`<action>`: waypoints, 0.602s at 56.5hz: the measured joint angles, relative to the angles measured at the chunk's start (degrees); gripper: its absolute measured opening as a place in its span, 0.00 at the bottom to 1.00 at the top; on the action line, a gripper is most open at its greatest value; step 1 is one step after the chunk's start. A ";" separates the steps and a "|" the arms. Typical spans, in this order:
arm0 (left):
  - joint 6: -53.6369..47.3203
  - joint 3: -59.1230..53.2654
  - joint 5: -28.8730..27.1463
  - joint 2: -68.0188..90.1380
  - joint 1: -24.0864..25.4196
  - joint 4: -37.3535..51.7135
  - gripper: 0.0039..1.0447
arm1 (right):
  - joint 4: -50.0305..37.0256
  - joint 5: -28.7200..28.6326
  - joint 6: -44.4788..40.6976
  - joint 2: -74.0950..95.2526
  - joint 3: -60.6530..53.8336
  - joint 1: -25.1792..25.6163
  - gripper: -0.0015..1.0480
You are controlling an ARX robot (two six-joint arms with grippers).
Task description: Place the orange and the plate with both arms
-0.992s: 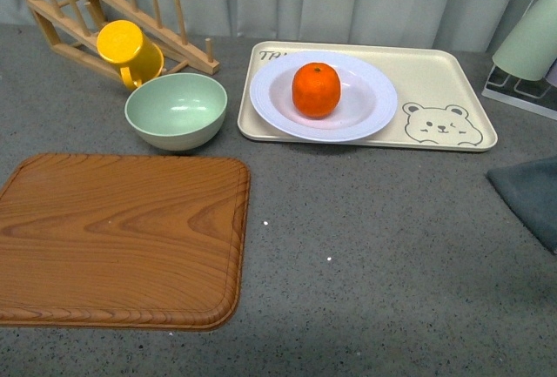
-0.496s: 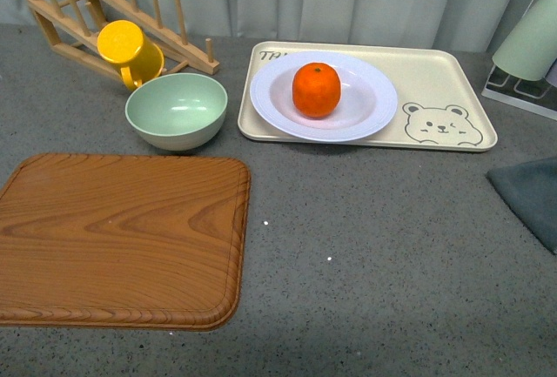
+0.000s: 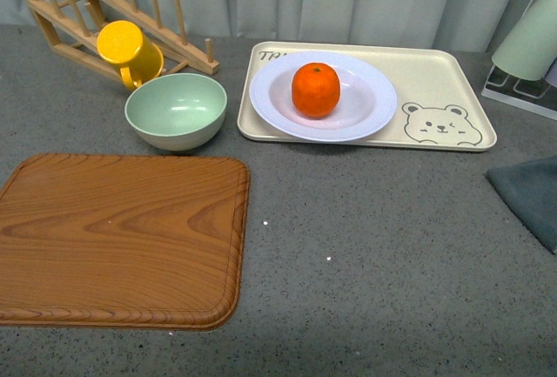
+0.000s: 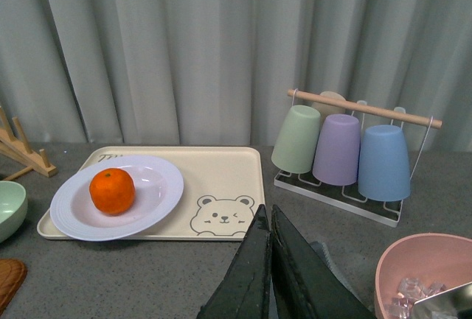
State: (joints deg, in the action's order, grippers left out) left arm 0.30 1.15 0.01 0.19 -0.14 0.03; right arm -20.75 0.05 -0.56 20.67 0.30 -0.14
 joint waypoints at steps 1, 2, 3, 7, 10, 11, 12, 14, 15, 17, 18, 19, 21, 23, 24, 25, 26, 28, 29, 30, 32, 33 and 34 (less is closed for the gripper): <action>-0.02 0.00 0.00 0.00 0.00 0.00 0.94 | 0.48 0.00 0.00 -0.50 0.00 0.00 0.01; -0.02 0.00 0.00 0.00 0.00 0.00 0.94 | 0.94 0.00 0.00 -0.98 0.00 0.00 0.01; -0.02 0.00 -0.02 0.00 0.00 0.00 0.94 | 1.38 -0.02 0.00 -1.44 0.00 0.00 0.01; -0.02 0.00 -0.02 0.00 0.00 0.00 0.94 | 2.95 -0.04 0.00 -3.04 0.00 0.00 0.01; -0.02 0.00 -0.02 0.00 0.00 0.00 0.94 | 3.93 -0.04 0.00 -4.02 0.00 0.00 0.01; -0.02 0.00 -0.02 0.00 0.00 0.00 0.94 | 4.28 -0.07 0.00 -4.39 0.00 0.00 0.01; -0.02 0.00 0.00 0.00 0.00 0.00 0.94 | 4.46 -0.04 0.00 -4.59 0.00 0.00 0.01; -0.02 0.00 0.00 0.00 0.00 0.00 0.94 | 5.20 -0.07 0.00 -5.33 0.00 0.00 0.01; -0.02 0.00 0.00 0.00 0.00 0.00 0.94 | 5.38 -0.07 0.00 -5.51 0.00 0.00 0.01; -0.02 0.00 0.00 0.00 0.00 0.00 0.94 | 6.08 -0.07 0.00 -6.23 0.00 0.00 0.01; -0.02 0.00 0.00 0.00 0.00 0.00 0.94 | 6.43 -0.04 0.00 -6.58 0.00 0.00 0.01; 0.00 0.00 0.00 0.00 0.00 0.00 0.94 | 6.60 -0.07 0.00 -6.75 0.00 0.00 0.01; -0.02 0.00 0.00 0.00 0.00 0.00 0.94 | 7.28 -0.07 0.00 -7.41 0.00 0.00 0.01; -0.02 0.00 0.00 0.00 0.00 0.00 0.94 | 7.76 -0.09 0.00 -7.89 0.00 0.00 0.01; -0.02 0.00 0.00 0.00 0.00 0.00 0.94 | 8.07 -0.11 0.00 -8.17 0.00 0.00 0.01; -0.02 0.00 0.00 0.00 0.00 0.00 0.94 | 8.37 -0.13 0.00 -8.50 0.00 0.00 0.01; -0.02 0.00 0.00 0.00 0.00 0.00 0.94 | 8.66 -0.13 0.00 -8.79 0.00 0.00 0.01; -0.02 0.00 -0.02 0.00 0.00 0.00 0.94 | 9.35 -0.13 0.00 -9.49 0.00 0.00 0.01; -0.02 0.00 0.00 0.00 0.00 0.00 0.94 | 9.73 -0.13 0.00 -9.90 0.00 0.00 0.01; -0.02 0.00 0.00 0.00 0.00 0.00 0.94 | 10.01 -0.13 0.00 -10.14 0.00 0.00 0.01; 0.00 0.00 0.00 0.00 0.00 0.00 0.94 | 10.54 -0.13 0.00 -10.67 0.00 0.00 0.01; -0.02 0.00 0.00 0.00 0.00 0.00 0.94 | 10.73 -0.13 0.00 -10.84 0.00 0.00 0.01; -0.02 0.00 0.00 0.00 0.00 0.00 0.94 | 12.09 -0.13 0.00 -12.11 0.02 0.00 0.01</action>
State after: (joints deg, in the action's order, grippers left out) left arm 0.27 1.15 0.01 0.19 -0.14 0.03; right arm -8.67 -0.08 -0.56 8.56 0.32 -0.14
